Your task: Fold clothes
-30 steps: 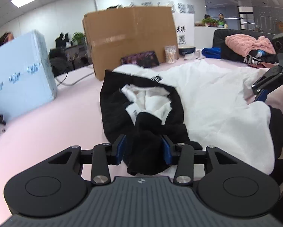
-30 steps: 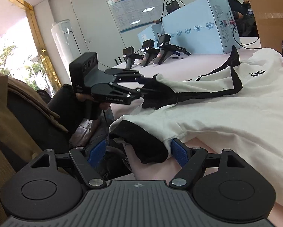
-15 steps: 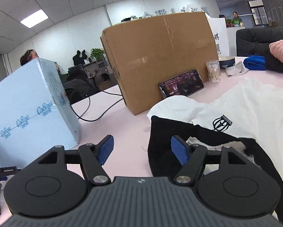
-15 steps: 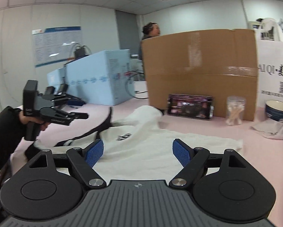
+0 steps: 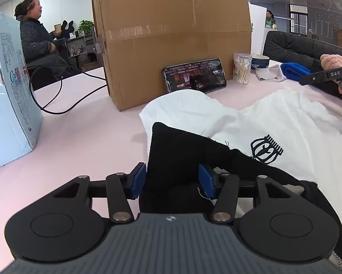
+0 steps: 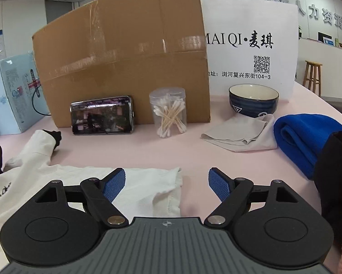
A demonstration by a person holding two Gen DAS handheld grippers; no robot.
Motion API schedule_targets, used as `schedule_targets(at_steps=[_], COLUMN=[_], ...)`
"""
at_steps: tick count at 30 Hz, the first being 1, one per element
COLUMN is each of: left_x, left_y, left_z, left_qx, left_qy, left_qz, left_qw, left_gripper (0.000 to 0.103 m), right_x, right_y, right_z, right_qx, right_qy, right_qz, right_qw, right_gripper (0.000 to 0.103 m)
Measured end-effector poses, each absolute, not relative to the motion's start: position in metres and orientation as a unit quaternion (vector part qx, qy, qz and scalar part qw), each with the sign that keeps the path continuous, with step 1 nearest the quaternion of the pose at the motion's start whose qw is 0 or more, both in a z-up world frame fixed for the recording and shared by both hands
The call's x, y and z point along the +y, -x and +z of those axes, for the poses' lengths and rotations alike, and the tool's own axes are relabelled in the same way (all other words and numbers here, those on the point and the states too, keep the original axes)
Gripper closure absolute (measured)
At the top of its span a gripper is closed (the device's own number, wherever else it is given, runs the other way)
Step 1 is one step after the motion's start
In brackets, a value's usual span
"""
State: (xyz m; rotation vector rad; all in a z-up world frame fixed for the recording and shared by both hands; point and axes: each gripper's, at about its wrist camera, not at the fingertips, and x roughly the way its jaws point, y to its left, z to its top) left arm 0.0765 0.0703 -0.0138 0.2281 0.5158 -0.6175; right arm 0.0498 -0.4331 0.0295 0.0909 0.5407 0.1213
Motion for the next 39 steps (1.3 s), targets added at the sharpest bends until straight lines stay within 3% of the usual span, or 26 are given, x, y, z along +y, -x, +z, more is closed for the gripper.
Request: schedule_targets(at_steps=[1, 3, 10, 13, 14, 17, 18, 21, 24, 26, 27, 28, 30, 39], left_x=[0.069, 0.067, 0.106, 0.113, 0.113, 0.109, 0.109, 0.112, 0.107, 0.111, 0.119, 0.128, 0.14, 0.142], left_y=[-0.075, -0.071, -0.06, -0.058, -0.061, -0.064, -0.065, -0.071, -0.074, -0.071, -0.069, -0.064, -0.054, 0.039], left_z=[-0.014, -0.014, -0.007, -0.01, -0.014, -0.013, -0.012, -0.011, -0.015, -0.01, -0.005, 0.0, 0.009, 0.029], left_qx=[0.247, 0.239, 0.213, 0.228, 0.239, 0.24, 0.234, 0.23, 0.242, 0.234, 0.227, 0.22, 0.208, 0.152], left_qy=[-0.116, -0.126, -0.098, -0.116, -0.124, -0.134, -0.134, -0.12, -0.136, -0.126, -0.108, -0.09, -0.066, -0.113], left_qz=[-0.298, -0.294, -0.229, -0.203, -0.187, -0.169, -0.159, -0.142, -0.139, -0.133, -0.123, -0.118, -0.114, -0.106], left_qw=[0.915, 0.917, 0.945, 0.945, 0.945, 0.947, 0.95, 0.955, 0.95, 0.955, 0.96, 0.964, 0.969, 0.976], left_gripper=[0.086, 0.095, 0.096, 0.096, 0.096, 0.096, 0.096, 0.096, 0.086, 0.068, 0.053, 0.044, 0.037, 0.036], right_x=[-0.433, -0.429, -0.423, -0.423, -0.423, -0.42, -0.419, -0.42, -0.421, -0.425, -0.428, -0.431, -0.439, -0.436], right_y=[-0.053, -0.057, -0.07, -0.074, -0.075, -0.073, -0.073, -0.074, -0.073, -0.067, -0.064, -0.06, -0.049, 0.055], right_z=[0.026, 0.018, 0.014, 0.012, 0.013, 0.014, 0.014, 0.012, 0.013, 0.016, 0.017, 0.019, 0.025, 0.045], right_qx=[0.269, 0.277, 0.299, 0.308, 0.307, 0.304, 0.303, 0.304, 0.304, 0.295, 0.29, 0.284, 0.272, 0.226], right_qy=[-0.048, -0.042, -0.029, -0.029, -0.026, -0.019, -0.016, -0.013, -0.018, -0.029, -0.035, -0.041, -0.049, -0.038], right_qz=[0.061, 0.063, 0.067, 0.056, 0.055, 0.054, 0.053, 0.049, 0.051, 0.05, 0.049, 0.047, 0.048, 0.075], right_qw=[0.96, 0.958, 0.951, 0.949, 0.95, 0.951, 0.951, 0.951, 0.951, 0.954, 0.955, 0.957, 0.96, 0.97], right_gripper=[0.025, 0.026, 0.032, 0.051, 0.064, 0.087, 0.09, 0.091, 0.084, 0.049, 0.047, 0.047, 0.047, 0.046])
